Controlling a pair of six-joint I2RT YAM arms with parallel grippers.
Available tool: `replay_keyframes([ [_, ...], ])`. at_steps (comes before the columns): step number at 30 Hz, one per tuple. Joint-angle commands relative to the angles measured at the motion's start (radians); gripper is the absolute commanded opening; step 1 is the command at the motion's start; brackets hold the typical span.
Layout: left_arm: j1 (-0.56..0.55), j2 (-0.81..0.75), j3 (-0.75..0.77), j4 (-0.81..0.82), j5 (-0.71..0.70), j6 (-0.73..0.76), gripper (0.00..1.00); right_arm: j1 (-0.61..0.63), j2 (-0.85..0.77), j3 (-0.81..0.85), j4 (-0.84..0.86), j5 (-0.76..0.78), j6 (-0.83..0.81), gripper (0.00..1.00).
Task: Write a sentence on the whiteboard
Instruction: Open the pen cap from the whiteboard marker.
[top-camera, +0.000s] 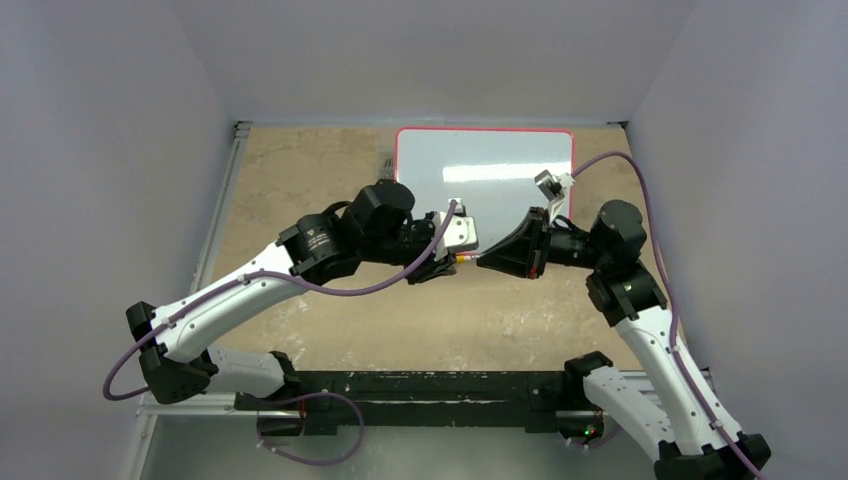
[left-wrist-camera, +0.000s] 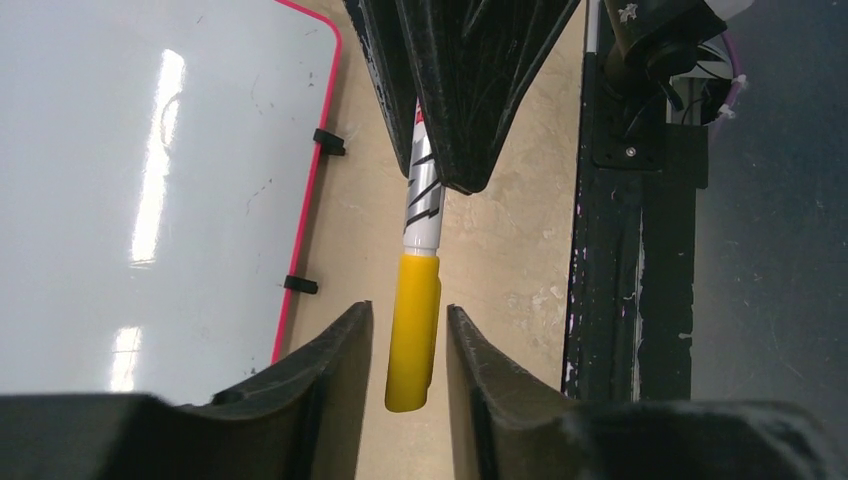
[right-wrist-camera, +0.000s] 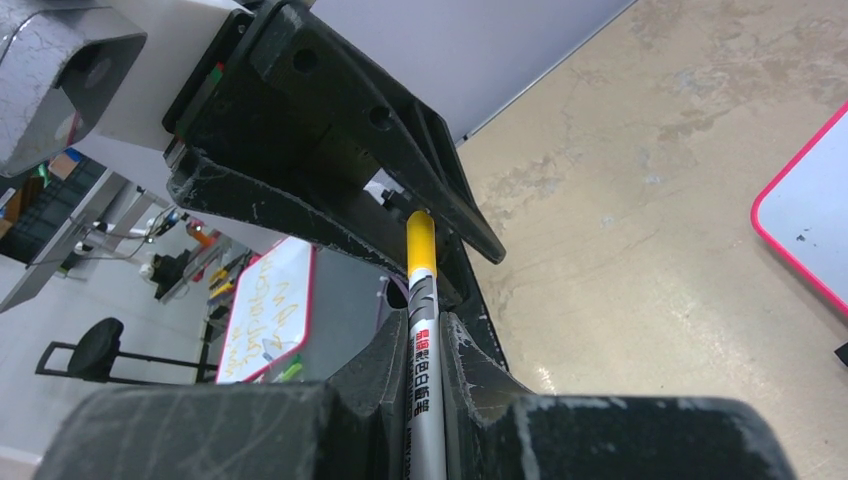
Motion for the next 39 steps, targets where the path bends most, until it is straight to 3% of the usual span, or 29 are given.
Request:
replay_keyframes([
  [1, 0.003, 0.0, 0.043, 0.044, 0.037, -0.018, 0.38, 0.004, -0.012, -0.016, 0.027, -0.029, -0.019, 0.0],
  [4, 0.003, 0.0, 0.049, 0.046, 0.043, -0.017, 0.45, 0.004, -0.014, -0.016, 0.026, -0.028, -0.019, 0.0],
  [9, 0.003, -0.001, 0.056, 0.048, 0.056, -0.02, 0.33, 0.004, -0.015, -0.018, 0.023, -0.028, -0.019, 0.0],
  [18, 0.002, 0.011, 0.058, 0.05, 0.071, -0.027, 0.35, 0.004, -0.015, -0.022, 0.017, -0.035, -0.016, 0.0],
  [20, 0.002, 0.017, 0.06, 0.051, 0.067, -0.029, 0.26, 0.004, -0.016, -0.024, 0.017, -0.039, -0.017, 0.0],
  [23, 0.002, 0.018, 0.06, 0.058, 0.065, -0.034, 0.0, 0.004, -0.015, -0.026, 0.018, -0.043, -0.017, 0.0],
  [39, 0.002, -0.034, -0.008, 0.094, -0.014, -0.034, 0.0, 0.004, -0.01, 0.016, -0.065, -0.02, -0.065, 0.0],
])
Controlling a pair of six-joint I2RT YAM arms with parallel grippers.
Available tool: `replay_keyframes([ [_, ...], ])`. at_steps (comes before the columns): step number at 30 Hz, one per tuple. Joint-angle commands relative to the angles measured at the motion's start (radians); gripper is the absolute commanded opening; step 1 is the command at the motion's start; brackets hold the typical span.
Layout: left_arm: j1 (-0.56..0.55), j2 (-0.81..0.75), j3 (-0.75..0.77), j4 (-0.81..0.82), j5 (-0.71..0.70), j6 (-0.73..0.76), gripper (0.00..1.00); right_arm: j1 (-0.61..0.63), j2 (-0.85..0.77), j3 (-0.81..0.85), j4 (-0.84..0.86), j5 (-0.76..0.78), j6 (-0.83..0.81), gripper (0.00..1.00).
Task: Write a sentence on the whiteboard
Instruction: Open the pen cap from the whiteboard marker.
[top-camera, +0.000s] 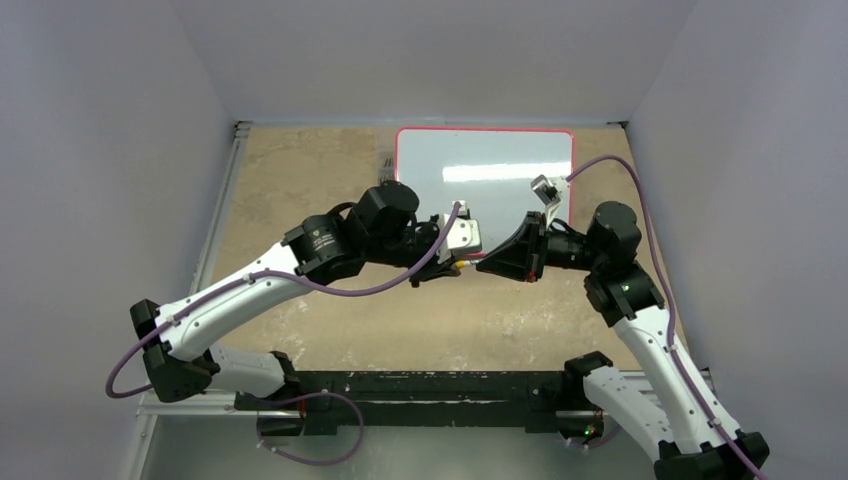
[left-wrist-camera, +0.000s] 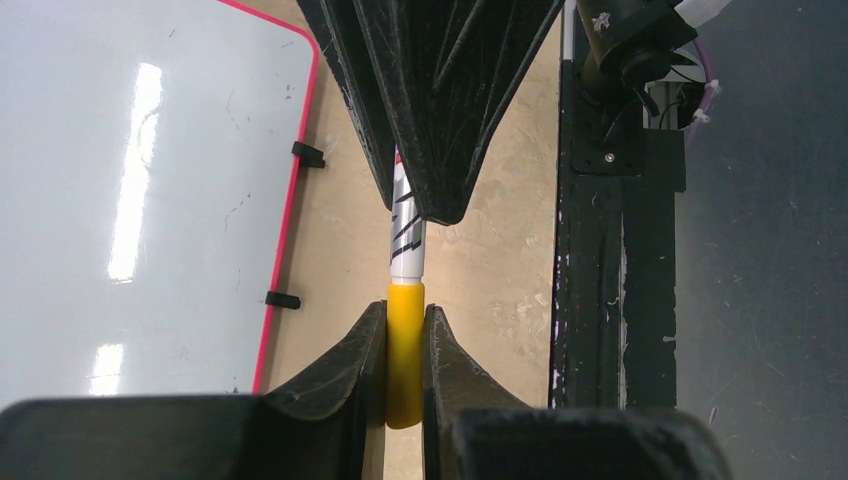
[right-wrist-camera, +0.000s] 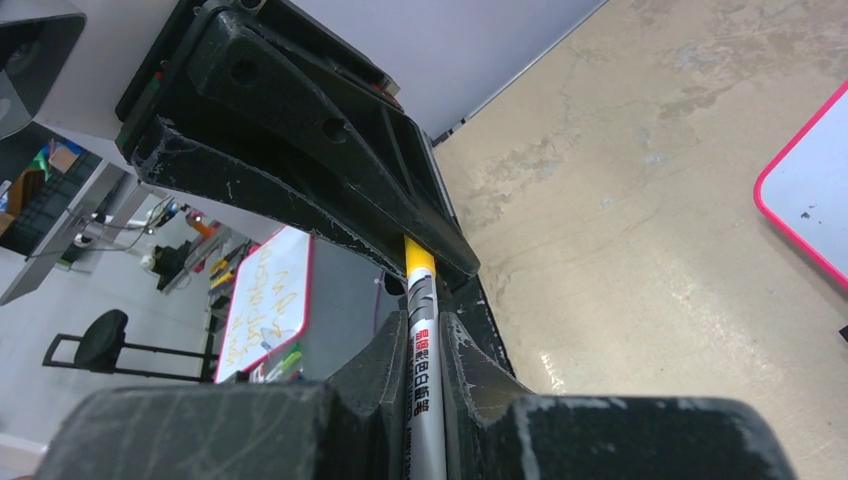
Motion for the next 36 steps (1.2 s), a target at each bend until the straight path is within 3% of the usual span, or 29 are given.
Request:
replay_keyframes([
  [1, 0.006, -0.046, -0.002, 0.068, -0.057, -0.018, 0.0, 0.005, -0.01, 0.046, -0.042, -0.005, -0.034, 0.0],
  [18, 0.008, -0.123, -0.069, 0.057, -0.135, -0.008, 0.0, 0.005, -0.045, 0.089, -0.085, -0.013, -0.044, 0.0],
  [36, 0.018, -0.219, -0.171, 0.066, -0.34, 0.053, 0.0, 0.005, -0.086, 0.178, -0.221, 0.028, -0.101, 0.0],
])
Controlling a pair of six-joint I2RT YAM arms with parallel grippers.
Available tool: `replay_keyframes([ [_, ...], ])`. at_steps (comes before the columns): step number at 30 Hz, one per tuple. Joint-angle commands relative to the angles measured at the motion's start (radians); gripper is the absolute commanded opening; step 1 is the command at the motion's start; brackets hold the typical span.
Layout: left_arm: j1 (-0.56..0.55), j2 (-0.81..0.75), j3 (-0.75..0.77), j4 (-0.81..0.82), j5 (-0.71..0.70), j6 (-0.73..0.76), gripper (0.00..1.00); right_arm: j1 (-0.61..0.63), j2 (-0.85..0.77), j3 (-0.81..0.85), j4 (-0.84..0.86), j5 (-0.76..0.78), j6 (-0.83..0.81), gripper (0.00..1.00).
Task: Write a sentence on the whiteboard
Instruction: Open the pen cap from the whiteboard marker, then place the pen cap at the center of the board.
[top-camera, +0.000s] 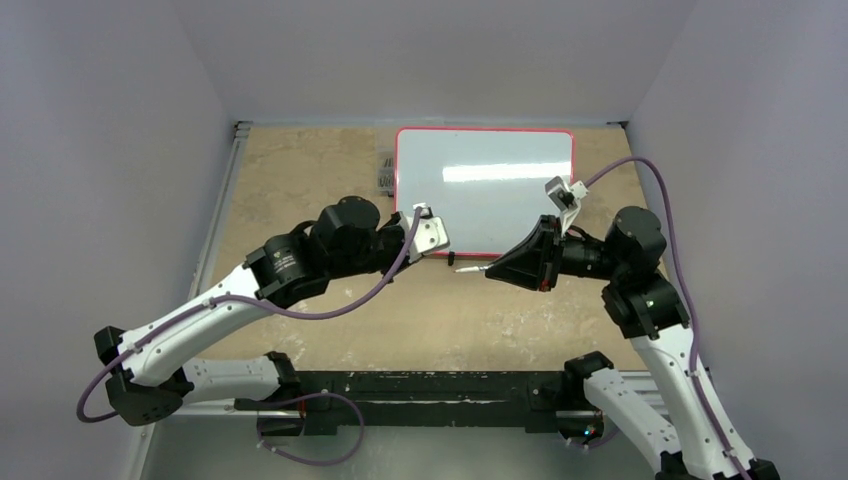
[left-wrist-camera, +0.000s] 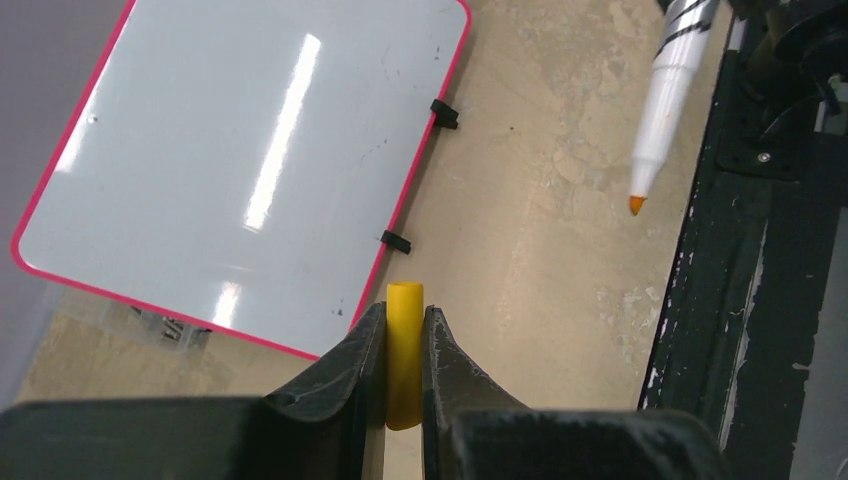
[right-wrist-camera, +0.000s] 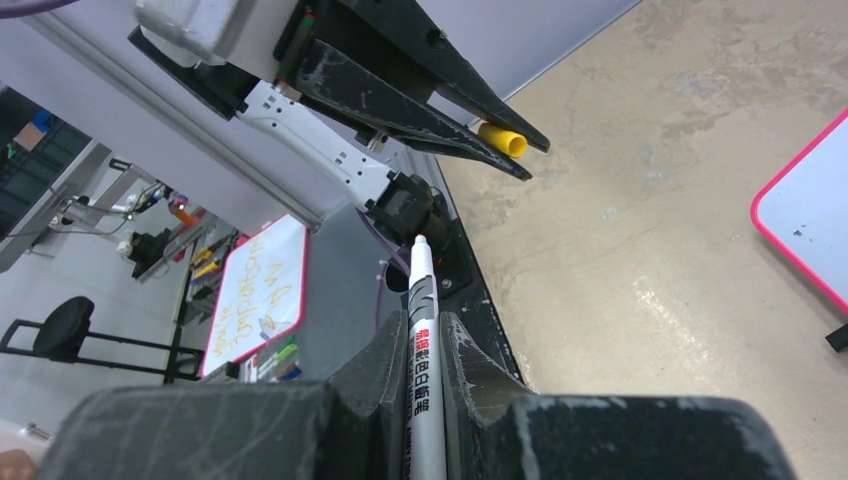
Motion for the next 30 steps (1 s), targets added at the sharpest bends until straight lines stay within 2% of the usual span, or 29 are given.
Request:
replay_keyframes([
  [1, 0.015, -0.037, -0.036, 0.018, -0.084, 0.032, 0.0, 0.002, -0.017, 0.061, -0.044, 0.017, -0.033, 0.0],
  [5, 0.026, -0.055, -0.032, 0.017, -0.097, 0.026, 0.0, 0.002, -0.027, 0.063, -0.05, 0.054, -0.037, 0.0],
  [13, 0.026, -0.172, -0.079, 0.027, -0.263, -0.067, 0.0, 0.002, -0.044, 0.07, -0.101, 0.128, -0.08, 0.0],
  [20, 0.026, -0.298, -0.18, -0.051, -0.415, -0.151, 0.0, 0.002, -0.014, 0.027, -0.041, 0.18, -0.074, 0.0],
  [25, 0.026, -0.374, -0.305, 0.037, -0.551, -0.171, 0.0, 0.002, 0.031, 0.003, 0.006, 0.269, -0.076, 0.0],
  [28, 0.038, -0.36, -0.318, 0.061, -0.624, -0.188, 0.0, 0.002, 0.072, 0.001, 0.008, 0.345, -0.093, 0.0],
  [30, 0.066, -0.333, -0.326, 0.068, -0.618, -0.22, 0.0, 0.003, 0.097, 0.0, 0.009, 0.389, -0.106, 0.0],
])
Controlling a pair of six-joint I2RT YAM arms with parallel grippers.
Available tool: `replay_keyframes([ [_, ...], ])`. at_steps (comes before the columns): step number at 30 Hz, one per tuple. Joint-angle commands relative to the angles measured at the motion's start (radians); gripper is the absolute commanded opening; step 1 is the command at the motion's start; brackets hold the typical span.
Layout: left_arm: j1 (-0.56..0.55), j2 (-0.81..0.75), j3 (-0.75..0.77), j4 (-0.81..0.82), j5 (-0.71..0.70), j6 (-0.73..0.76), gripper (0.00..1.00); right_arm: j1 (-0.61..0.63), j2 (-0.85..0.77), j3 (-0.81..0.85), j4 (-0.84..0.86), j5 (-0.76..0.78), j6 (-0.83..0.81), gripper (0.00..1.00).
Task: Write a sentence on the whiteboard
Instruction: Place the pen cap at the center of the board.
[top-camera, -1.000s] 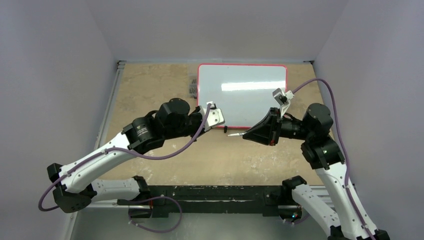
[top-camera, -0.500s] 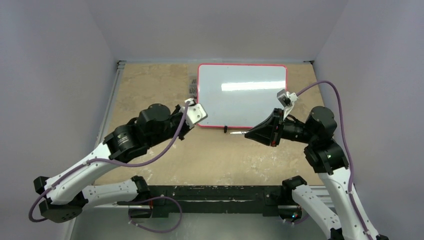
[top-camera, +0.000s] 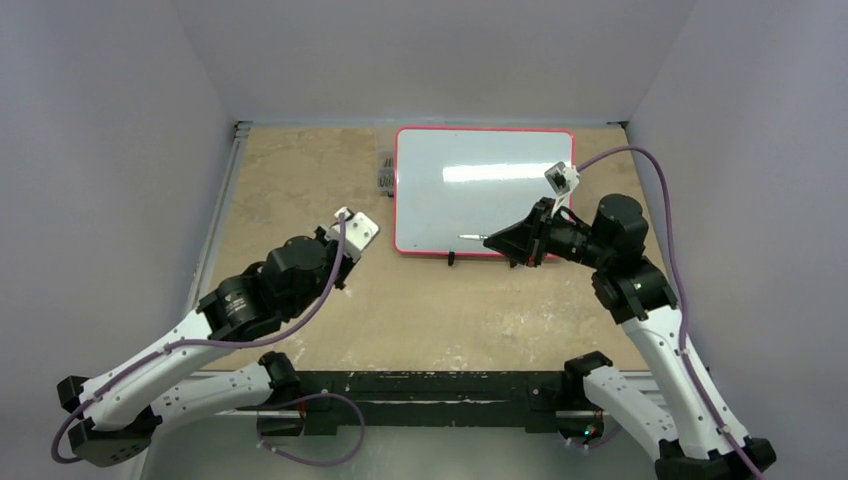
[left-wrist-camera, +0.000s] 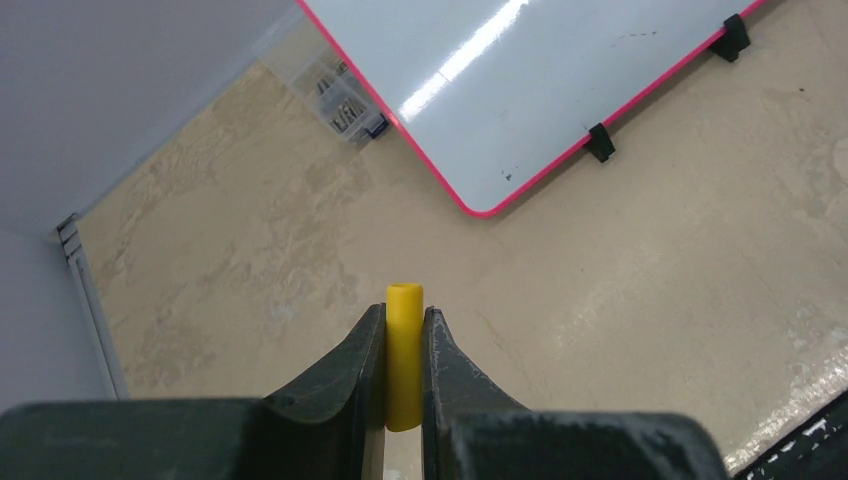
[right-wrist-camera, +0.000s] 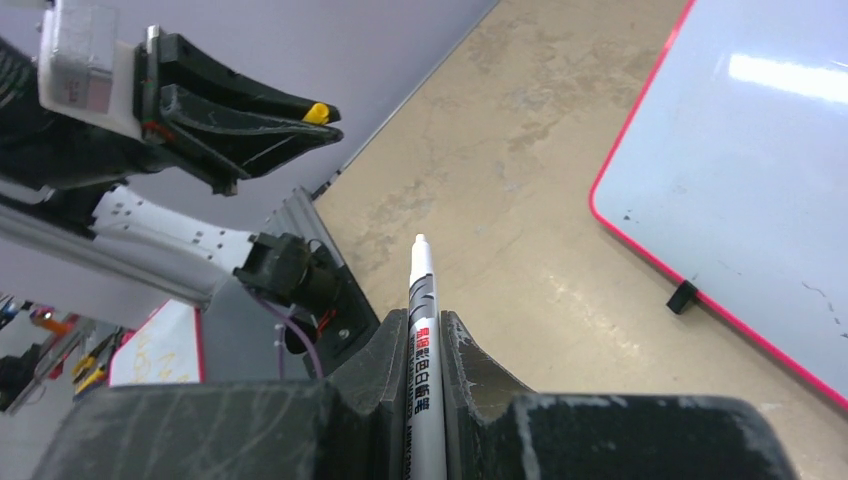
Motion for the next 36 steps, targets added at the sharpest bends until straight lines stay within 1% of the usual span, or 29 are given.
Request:
replay_keyframes([
  [1, 0.054, 0.049, -0.007, 0.071, -0.09, -0.086, 0.0, 0.001, 0.053, -0.007, 0.055, 0.136, -0.046, 0.0],
  [3, 0.106, 0.111, 0.011, 0.051, -0.095, -0.129, 0.0, 0.001, 0.076, -0.01, 0.069, 0.161, -0.05, 0.0],
  [5, 0.187, 0.191, 0.043, 0.005, -0.069, -0.201, 0.0, 0.001, 0.094, -0.02, 0.094, 0.182, -0.043, 0.0],
  [7, 0.292, 0.279, 0.092, -0.052, -0.037, -0.284, 0.0, 0.001, 0.109, -0.032, 0.117, 0.194, -0.031, 0.0],
  [10, 0.456, 0.401, 0.143, -0.124, 0.056, -0.42, 0.0, 0.002, 0.124, -0.049, 0.131, 0.203, -0.022, 0.0],
  [12, 0.508, 0.464, 0.158, -0.15, 0.075, -0.503, 0.0, 0.001, 0.12, -0.058, 0.131, 0.213, -0.025, 0.0],
  [14, 0.521, 0.505, 0.176, -0.178, 0.063, -0.571, 0.0, 0.001, 0.105, -0.069, 0.128, 0.231, -0.032, 0.0],
  [16, 0.52, 0.512, 0.143, -0.15, 0.046, -0.644, 0.0, 0.0, 0.089, -0.078, 0.124, 0.243, -0.039, 0.0],
  [20, 0.501, 0.513, -0.023, 0.011, -0.034, -0.744, 0.0, 0.001, 0.061, -0.092, 0.118, 0.242, -0.038, 0.0],
  [22, 0.472, 0.544, -0.087, 0.07, -0.119, -0.764, 0.0, 0.001, 0.043, -0.088, 0.101, 0.24, -0.038, 0.0],
  [23, 0.46, 0.564, -0.109, 0.087, -0.148, -0.773, 0.0, 0.002, 0.033, -0.084, 0.09, 0.241, -0.039, 0.0],
  [25, 0.45, 0.589, -0.147, 0.136, -0.16, -0.779, 0.0, 0.0, 0.012, -0.076, 0.057, 0.24, -0.05, 0.0],
  [27, 0.443, 0.604, -0.175, 0.2, -0.132, -0.756, 0.0, 0.0, -0.011, -0.074, 0.032, 0.244, -0.057, 0.0],
  [30, 0.434, 0.629, -0.191, 0.227, -0.116, -0.729, 0.0, 0.001, -0.036, -0.075, 0.001, 0.25, -0.065, 0.0],
  [34, 0.433, 0.632, -0.233, 0.264, -0.108, -0.733, 0.08, 0.002, -0.06, -0.102, 0.001, 0.255, -0.065, 0.0],
  [36, 0.431, 0.634, -0.231, 0.263, -0.098, -0.728, 0.14, 0.001, -0.063, -0.118, 0.011, 0.254, -0.059, 0.0],
])
